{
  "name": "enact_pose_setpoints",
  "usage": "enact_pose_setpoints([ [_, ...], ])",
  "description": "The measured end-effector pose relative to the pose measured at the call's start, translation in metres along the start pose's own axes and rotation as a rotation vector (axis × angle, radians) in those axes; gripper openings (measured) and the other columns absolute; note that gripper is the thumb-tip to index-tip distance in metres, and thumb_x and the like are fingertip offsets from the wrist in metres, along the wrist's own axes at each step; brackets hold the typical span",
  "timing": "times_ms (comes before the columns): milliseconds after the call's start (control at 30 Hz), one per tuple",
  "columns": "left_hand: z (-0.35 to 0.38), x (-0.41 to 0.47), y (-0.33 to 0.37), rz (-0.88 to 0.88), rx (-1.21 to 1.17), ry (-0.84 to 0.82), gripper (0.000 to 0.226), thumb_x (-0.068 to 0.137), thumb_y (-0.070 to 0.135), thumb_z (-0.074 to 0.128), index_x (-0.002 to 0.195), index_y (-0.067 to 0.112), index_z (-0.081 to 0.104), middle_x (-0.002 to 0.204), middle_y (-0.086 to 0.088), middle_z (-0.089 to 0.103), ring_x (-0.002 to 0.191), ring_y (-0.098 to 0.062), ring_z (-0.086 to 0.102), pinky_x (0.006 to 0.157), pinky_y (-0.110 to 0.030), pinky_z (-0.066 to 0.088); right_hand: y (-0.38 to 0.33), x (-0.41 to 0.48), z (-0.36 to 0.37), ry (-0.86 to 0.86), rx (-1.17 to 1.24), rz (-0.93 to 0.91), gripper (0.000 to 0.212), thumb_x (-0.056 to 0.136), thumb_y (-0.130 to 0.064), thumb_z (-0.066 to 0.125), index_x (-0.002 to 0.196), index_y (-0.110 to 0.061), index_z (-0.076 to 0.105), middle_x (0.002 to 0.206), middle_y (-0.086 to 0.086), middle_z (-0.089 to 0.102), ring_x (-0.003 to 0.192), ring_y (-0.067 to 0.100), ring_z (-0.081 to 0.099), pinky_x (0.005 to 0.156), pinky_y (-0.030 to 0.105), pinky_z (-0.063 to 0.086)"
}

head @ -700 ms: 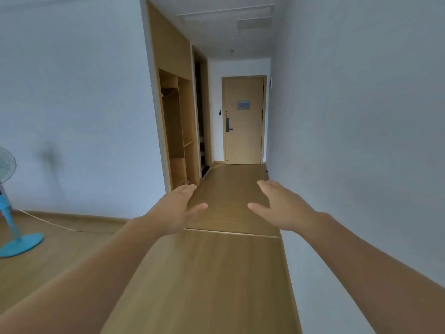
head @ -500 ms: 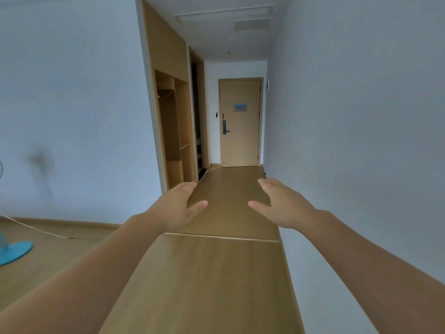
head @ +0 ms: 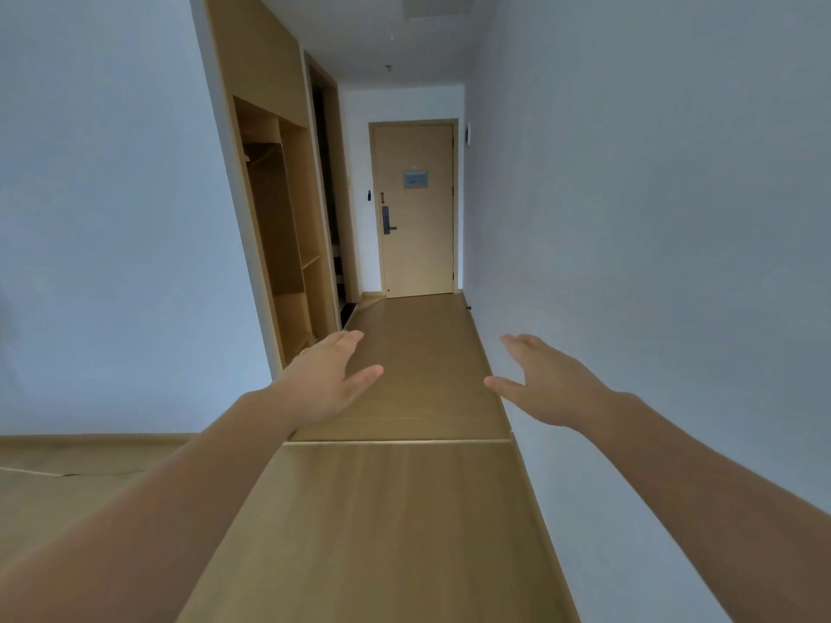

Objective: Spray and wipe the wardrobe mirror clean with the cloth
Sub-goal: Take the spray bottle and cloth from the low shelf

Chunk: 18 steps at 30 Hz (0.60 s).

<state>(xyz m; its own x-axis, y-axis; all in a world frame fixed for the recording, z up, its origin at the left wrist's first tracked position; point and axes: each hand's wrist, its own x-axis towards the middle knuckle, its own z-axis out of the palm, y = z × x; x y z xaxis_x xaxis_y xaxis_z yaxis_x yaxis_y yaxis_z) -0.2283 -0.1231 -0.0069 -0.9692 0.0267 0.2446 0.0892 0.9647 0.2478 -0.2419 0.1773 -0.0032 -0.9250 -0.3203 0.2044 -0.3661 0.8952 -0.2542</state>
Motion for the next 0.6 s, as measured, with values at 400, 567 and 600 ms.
enact_pose_setpoints([
  [400, 0.062, 0.144, 0.004, -0.019, 0.016, -0.018, 0.078, 0.083, 0.07, 0.039, 0.148, 0.032, 0.019, 0.156, 0.008, 0.024, 0.138, -0.02, 0.035, 0.108, -0.043, 0.039, 0.081, 0.144, 0.03, -0.008, 0.007, -0.03, 0.076, 0.095, -0.057, 0.041, 0.154, -0.02, 0.012, 0.161, 0.002, 0.013, 0.144, 0.021, 0.026, 0.112, 0.038, 0.03],
  [567, 0.088, 0.206, 0.019, -0.086, 0.003, -0.018, 0.075, 0.086, 0.066, 0.043, 0.148, 0.031, 0.019, 0.156, 0.007, 0.025, 0.137, -0.02, 0.035, 0.107, -0.045, 0.04, 0.117, 0.221, 0.031, -0.001, 0.041, -0.109, 0.075, 0.095, -0.056, 0.043, 0.153, -0.018, 0.014, 0.16, 0.003, 0.017, 0.144, 0.021, 0.027, 0.113, 0.04, 0.032],
  [600, 0.093, 0.216, 0.022, -0.101, -0.007, -0.021, 0.075, 0.086, 0.065, 0.044, 0.148, 0.031, 0.019, 0.156, 0.007, 0.024, 0.137, -0.02, 0.036, 0.107, -0.045, 0.04, 0.123, 0.236, 0.033, -0.005, 0.044, -0.126, 0.076, 0.094, -0.056, 0.043, 0.153, -0.018, 0.014, 0.161, 0.003, 0.017, 0.144, 0.021, 0.027, 0.113, 0.04, 0.031],
])
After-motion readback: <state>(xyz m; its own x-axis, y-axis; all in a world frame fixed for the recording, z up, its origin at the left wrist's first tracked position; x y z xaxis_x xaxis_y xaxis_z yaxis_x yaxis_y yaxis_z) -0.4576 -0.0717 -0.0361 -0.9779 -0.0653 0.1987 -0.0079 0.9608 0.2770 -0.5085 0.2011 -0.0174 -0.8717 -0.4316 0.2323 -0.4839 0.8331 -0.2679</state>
